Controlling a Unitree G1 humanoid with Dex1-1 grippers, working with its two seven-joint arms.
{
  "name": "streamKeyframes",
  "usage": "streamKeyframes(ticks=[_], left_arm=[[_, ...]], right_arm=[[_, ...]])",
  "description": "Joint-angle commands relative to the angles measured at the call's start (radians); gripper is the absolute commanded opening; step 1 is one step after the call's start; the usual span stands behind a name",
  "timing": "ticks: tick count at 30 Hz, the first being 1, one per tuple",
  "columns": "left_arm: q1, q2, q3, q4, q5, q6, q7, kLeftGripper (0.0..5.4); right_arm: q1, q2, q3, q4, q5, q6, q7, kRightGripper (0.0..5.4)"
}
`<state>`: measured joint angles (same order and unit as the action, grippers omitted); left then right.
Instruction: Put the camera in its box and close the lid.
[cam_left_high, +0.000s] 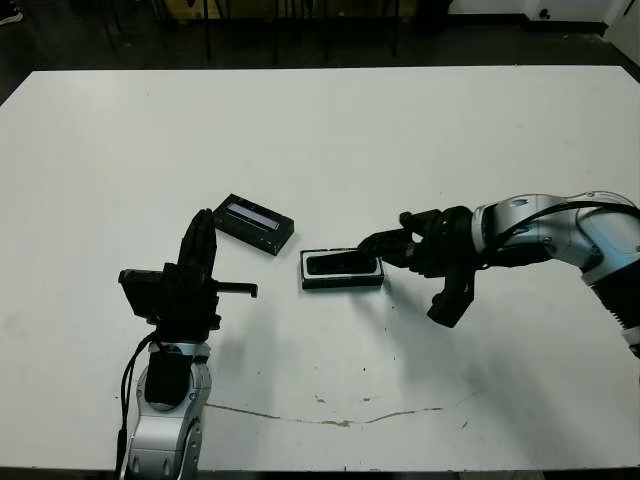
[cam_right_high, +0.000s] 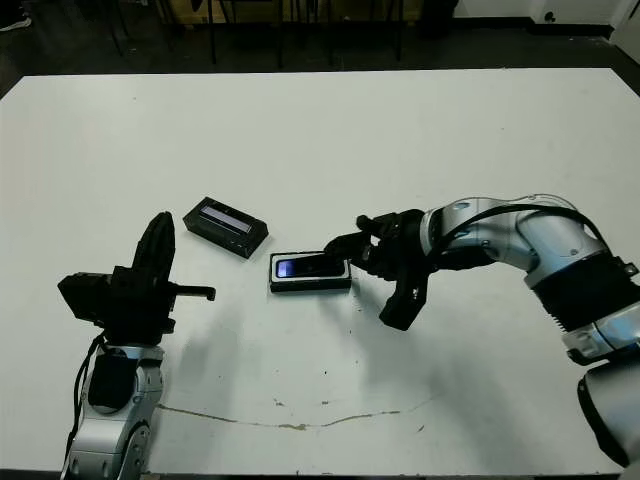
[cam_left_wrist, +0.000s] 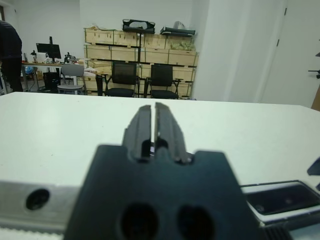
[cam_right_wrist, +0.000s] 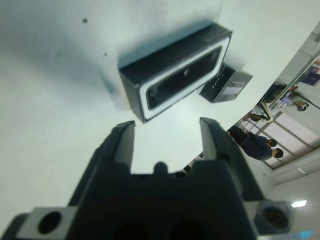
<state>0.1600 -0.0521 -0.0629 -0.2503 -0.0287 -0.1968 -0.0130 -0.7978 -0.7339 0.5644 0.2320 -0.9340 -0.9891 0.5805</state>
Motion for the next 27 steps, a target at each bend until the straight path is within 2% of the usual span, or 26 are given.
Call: streamKeyframes(ticks=[1,9,13,18,21,27], left_arm=[[0.006,0.01,0.007,0.015,0.01,0.009,0.002,0.0],[0.003,0.012,0.012,0.015,0.013,0.011,-0.004,0.0],[0.005,0.008,0.011,0.011,0.013,0.012,-0.002,0.0],[0.009,0.009,0.012,0.006,0.016,0.012,0.0,0.0],[0.012,0.011,0.015,0.0,0.014,0.015,-0.002,0.0],[0.008,0.036,0.039,-0.022,-0.009,0.019,-0.025,0.0]], right_arm=[[0.02,-0.026,-0.01,-0.031,0.039,0.036,0.055,3.25],[0.058,-0.054,-0.053,-0.09,0.136,0.111,0.12,4.67],[0.105,-0.039,-0.129,-0.086,0.241,0.182,0.078,5.38],[0.186,0.036,-0.275,-0.041,0.396,0.273,-0.105,5.38],[0.266,0.104,-0.373,-0.073,0.546,0.392,-0.167,5.06],[0.473,0.216,-0.515,-0.218,0.764,0.652,-0.229,3.99]])
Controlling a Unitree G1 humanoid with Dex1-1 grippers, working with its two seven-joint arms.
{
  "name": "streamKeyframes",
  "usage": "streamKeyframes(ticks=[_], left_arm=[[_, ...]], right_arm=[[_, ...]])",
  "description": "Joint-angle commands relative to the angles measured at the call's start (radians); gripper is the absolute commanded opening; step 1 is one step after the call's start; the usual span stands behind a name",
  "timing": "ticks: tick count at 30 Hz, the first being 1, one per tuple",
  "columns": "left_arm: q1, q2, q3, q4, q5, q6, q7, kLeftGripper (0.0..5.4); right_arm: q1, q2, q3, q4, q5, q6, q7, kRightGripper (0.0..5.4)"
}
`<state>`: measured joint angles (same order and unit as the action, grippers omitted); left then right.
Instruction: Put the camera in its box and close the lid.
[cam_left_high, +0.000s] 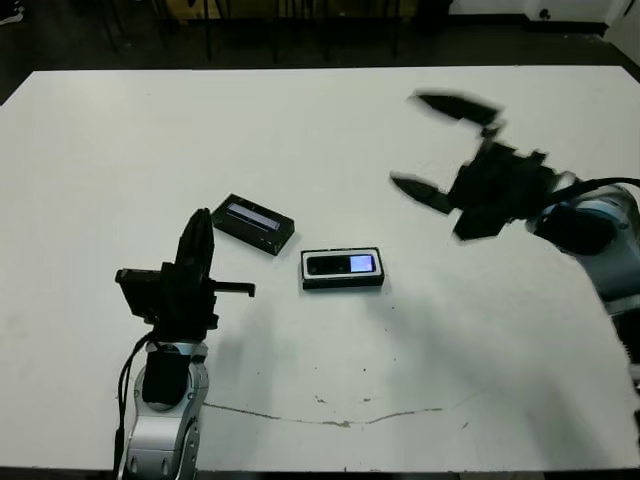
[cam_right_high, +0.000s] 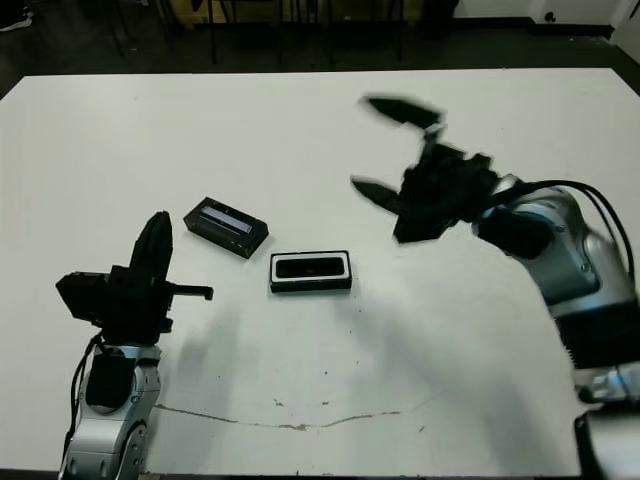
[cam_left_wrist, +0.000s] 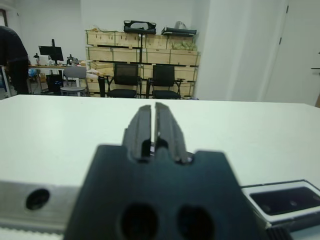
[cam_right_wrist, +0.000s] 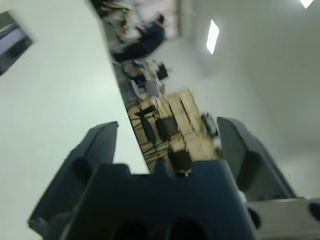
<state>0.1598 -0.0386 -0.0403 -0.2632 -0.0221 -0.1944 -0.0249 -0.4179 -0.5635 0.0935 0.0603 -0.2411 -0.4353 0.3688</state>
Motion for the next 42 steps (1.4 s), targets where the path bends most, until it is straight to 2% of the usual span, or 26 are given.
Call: streamKeyframes(ticks=[1,8,11,13,17,20,23,27,31,35,38,42], left_arm=[[0.006,0.03,0.023,-0.017,-0.02,0.019,-0.02,0.0],[-0.03,0.143,0.077,-0.169,-0.071,0.107,-0.114,0.0],[-0.094,0.241,0.119,-0.261,-0.1,0.213,-0.173,0.0],[-0.165,0.33,0.15,-0.314,-0.121,0.321,-0.22,0.0],[-0.432,0.534,0.161,-0.258,-0.174,0.52,-0.37,0.0],[-0.685,0.673,0.053,-0.108,-0.13,0.662,-0.517,0.0],[-0.905,0.742,-0.098,0.096,-0.049,0.667,-0.685,0.0],[-1.187,0.707,-0.296,0.473,0.082,0.549,-0.904,0.0],[-1.375,0.575,-0.427,0.826,0.199,0.526,-0.982,0.0],[-1.438,0.44,-0.482,1.088,0.287,0.461,-0.915,0.0],[-1.464,0.338,-0.497,1.259,0.333,0.466,-0.87,0.0],[-1.467,0.238,-0.533,1.378,0.402,0.442,-0.834,0.0]], right_arm=[[0.124,0.061,-0.059,-0.066,0.1,0.124,-0.023,3.8],[0.322,0.102,-0.13,-0.215,0.28,0.301,0.015,2.53],[0.37,0.13,-0.166,-0.246,0.439,0.369,0.065,1.99],[0.396,0.143,-0.182,-0.262,0.503,0.399,0.08,1.61],[0.44,0.164,-0.195,-0.311,0.551,0.439,0.073,0.86],[0.454,0.173,-0.195,-0.343,0.556,0.464,0.061,0.31],[0.451,0.183,-0.194,-0.347,0.555,0.463,0.064,0.01],[0.447,0.188,-0.184,-0.356,0.533,0.458,0.061,0.01],[0.449,0.19,-0.178,-0.386,0.538,0.491,0.051,0.01],[0.464,0.196,-0.184,-0.399,0.544,0.502,0.039,0.01],[0.482,0.206,-0.184,-0.414,0.53,0.501,0.022,0.01],[0.503,0.211,-0.183,-0.415,0.516,0.476,0.025,0.01]])
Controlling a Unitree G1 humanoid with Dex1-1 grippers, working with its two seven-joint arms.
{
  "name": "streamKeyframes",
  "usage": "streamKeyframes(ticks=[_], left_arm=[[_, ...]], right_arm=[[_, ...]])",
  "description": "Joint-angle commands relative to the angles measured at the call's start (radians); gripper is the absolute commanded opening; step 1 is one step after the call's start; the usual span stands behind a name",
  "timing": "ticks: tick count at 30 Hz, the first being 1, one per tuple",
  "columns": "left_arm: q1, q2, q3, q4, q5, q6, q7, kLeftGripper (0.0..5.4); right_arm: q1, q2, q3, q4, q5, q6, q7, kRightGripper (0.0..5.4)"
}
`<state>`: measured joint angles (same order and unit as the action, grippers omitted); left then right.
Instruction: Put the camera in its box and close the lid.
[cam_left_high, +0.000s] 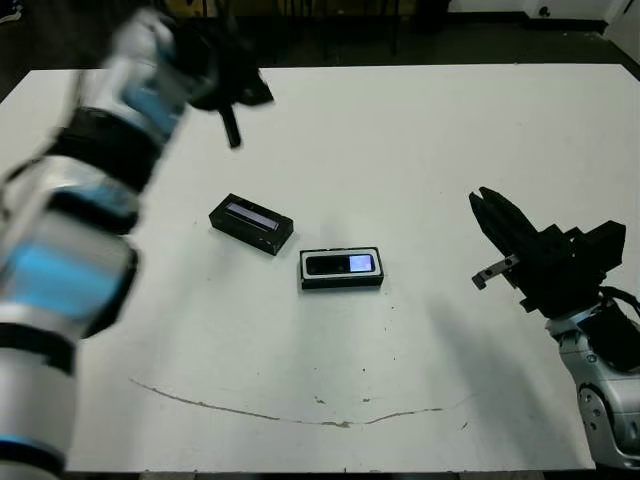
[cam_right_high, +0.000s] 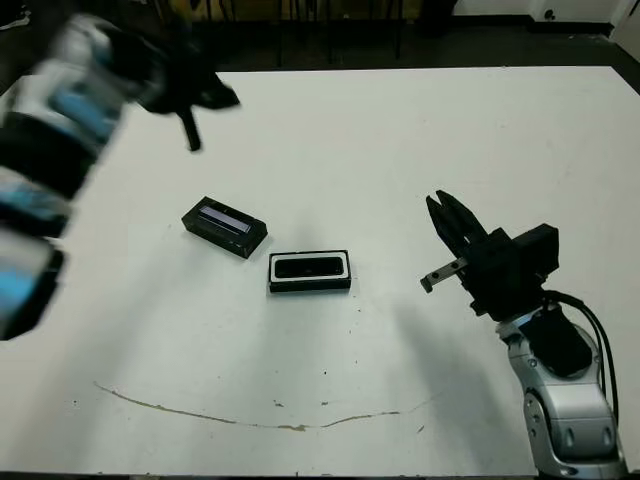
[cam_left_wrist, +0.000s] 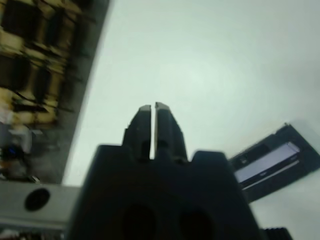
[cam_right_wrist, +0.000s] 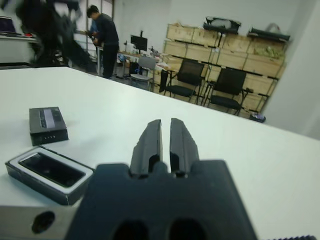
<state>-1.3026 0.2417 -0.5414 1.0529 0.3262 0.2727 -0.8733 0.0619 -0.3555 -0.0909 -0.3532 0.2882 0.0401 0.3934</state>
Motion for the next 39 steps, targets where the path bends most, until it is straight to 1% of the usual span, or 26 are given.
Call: streamKeyframes(ticks=[1,4,7,9,13,17,19,21,25,28,31,33,36,38,39], left_arm=[[-0.007,-0.058,-0.048,0.08,0.076,-0.043,0.008,0.0],[-0.009,-0.105,-0.086,0.126,0.134,-0.078,0.002,0.0],[-0.005,-0.133,-0.106,0.155,0.177,-0.118,0.004,0.0],[0.0,-0.143,-0.104,0.17,0.187,-0.131,0.004,0.0],[0.017,-0.17,-0.082,0.193,0.186,-0.119,0.001,0.0],[0.034,-0.178,-0.086,0.196,0.207,-0.139,0.033,0.0],[0.035,-0.182,-0.092,0.204,0.215,-0.136,0.02,0.0],[0.035,-0.184,-0.094,0.213,0.224,-0.136,-0.002,0.0],[0.038,-0.184,-0.108,0.223,0.251,-0.132,-0.043,0.0],[0.036,-0.17,-0.15,0.205,0.295,-0.154,-0.102,0.0],[0.038,-0.154,-0.17,0.181,0.322,-0.152,-0.136,0.0],[0.03,-0.153,-0.183,0.188,0.335,-0.131,-0.191,0.0],[0.009,-0.195,-0.196,0.261,0.355,0.045,-0.29,0.0],[0.016,-0.202,-0.203,0.267,0.365,0.087,-0.308,0.0],[0.022,-0.199,-0.216,0.26,0.377,0.072,-0.318,0.0]], right_arm=[[0.027,0.004,0.001,-0.004,-0.018,0.002,-0.002,0.01],[0.038,0.013,0.001,-0.004,-0.013,0.009,-0.004,0.01],[0.049,0.031,0.009,0.016,-0.027,-0.019,-0.01,0.01],[0.057,0.041,0.013,0.015,-0.026,-0.01,-0.016,0.01],[0.064,0.039,0.008,0.01,-0.025,-0.025,0.001,0.01],[0.059,0.041,0.005,0.022,-0.018,-0.036,0.008,0.01],[0.061,0.043,0.007,0.015,-0.018,-0.028,0.004,0.01],[0.06,0.045,0.008,0.022,-0.018,-0.039,0.008,0.01],[0.057,0.051,0.008,0.041,-0.016,-0.062,0.019,0.01],[0.058,0.051,0.009,0.044,-0.011,-0.065,0.024,0.01],[0.059,0.053,0.01,0.039,-0.016,-0.061,0.018,0.01],[0.059,0.055,0.01,0.04,-0.014,-0.061,0.018,0.01],[0.062,0.056,0.008,0.038,-0.012,-0.053,0.015,0.01],[0.064,0.051,0.009,0.028,-0.018,-0.044,0.011,0.01],[0.066,0.048,0.009,0.02,-0.023,-0.039,0.007,0.01]])
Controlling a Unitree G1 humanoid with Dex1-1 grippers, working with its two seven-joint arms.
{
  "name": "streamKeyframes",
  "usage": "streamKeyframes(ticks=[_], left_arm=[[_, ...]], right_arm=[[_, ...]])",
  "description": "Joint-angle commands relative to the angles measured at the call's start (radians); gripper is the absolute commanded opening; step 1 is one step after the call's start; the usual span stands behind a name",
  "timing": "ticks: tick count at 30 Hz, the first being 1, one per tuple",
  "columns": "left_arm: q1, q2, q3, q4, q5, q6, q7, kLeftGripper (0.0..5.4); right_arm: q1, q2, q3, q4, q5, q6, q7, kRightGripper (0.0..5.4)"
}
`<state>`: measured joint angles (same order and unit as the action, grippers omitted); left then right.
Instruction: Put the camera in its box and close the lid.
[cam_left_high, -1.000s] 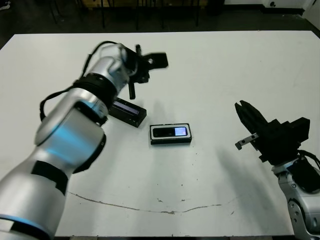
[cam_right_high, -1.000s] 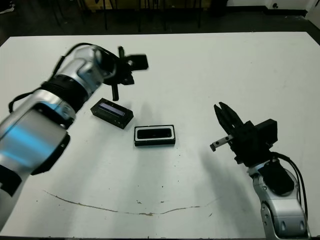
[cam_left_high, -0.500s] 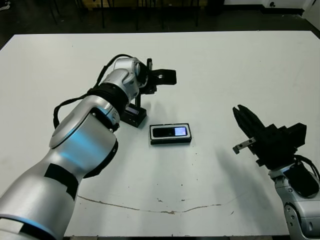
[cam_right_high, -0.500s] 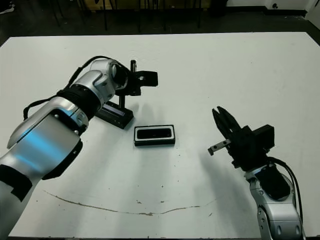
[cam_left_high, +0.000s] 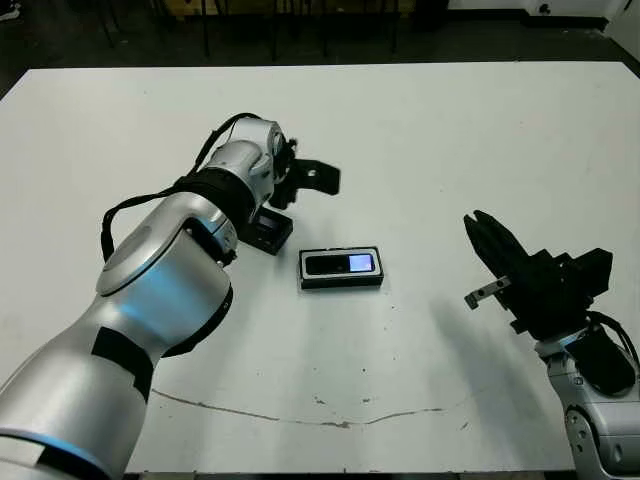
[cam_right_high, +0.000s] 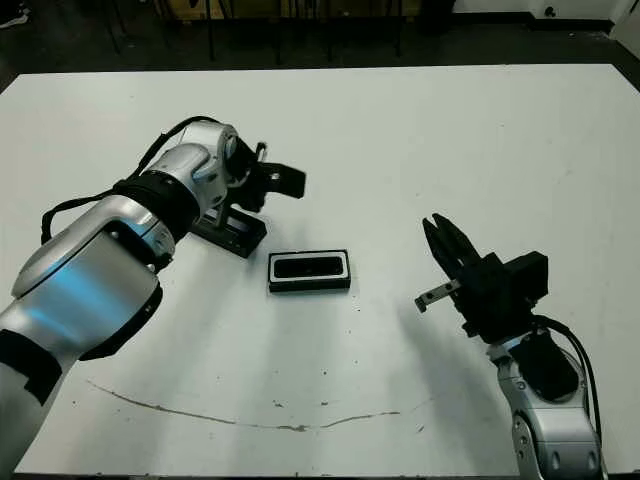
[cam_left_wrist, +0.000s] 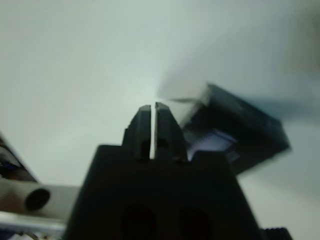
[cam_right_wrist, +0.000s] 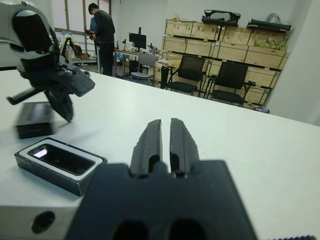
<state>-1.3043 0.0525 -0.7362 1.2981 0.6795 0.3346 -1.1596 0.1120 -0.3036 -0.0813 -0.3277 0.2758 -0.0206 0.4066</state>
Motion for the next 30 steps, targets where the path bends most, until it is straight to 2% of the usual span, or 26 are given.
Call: streamKeyframes(ticks=[1,4,9,13,17,21,26,30], left_arm=[[0.03,0.0,-0.035,-0.003,0.036,-0.027,-0.038,0.0],[0.04,0.017,-0.064,-0.026,0.066,-0.08,-0.055,0.0],[0.056,0.078,-0.067,-0.107,0.07,-0.196,-0.121,0.0],[0.075,0.124,-0.052,-0.19,0.044,-0.22,-0.249,0.0],[0.138,0.204,-0.041,-0.355,-0.004,-0.329,-0.347,0.0],[0.224,0.284,-0.023,-0.553,-0.048,-0.249,-0.44,0.0],[0.31,0.444,-0.076,-0.836,-0.184,-0.167,-0.455,0.0],[0.33,0.567,-0.154,-1.007,-0.318,-0.062,-0.455,0.0]], right_arm=[[0.017,-0.007,0.0,-0.012,-0.016,0.027,-0.01,0.01],[0.013,-0.008,-0.002,-0.01,-0.017,0.027,-0.006,0.01],[0.002,-0.008,-0.001,-0.009,-0.027,0.032,-0.012,0.01],[0.004,-0.013,-0.003,-0.023,-0.026,0.059,-0.015,0.01],[0.0,-0.012,-0.007,0.014,-0.018,0.025,0.008,0.01],[0.003,-0.019,-0.01,0.012,-0.026,0.025,0.009,0.01],[-0.001,-0.026,-0.014,0.021,-0.026,0.022,0.017,0.01],[0.004,-0.034,-0.012,-0.003,-0.048,0.051,-0.002,0.01]])
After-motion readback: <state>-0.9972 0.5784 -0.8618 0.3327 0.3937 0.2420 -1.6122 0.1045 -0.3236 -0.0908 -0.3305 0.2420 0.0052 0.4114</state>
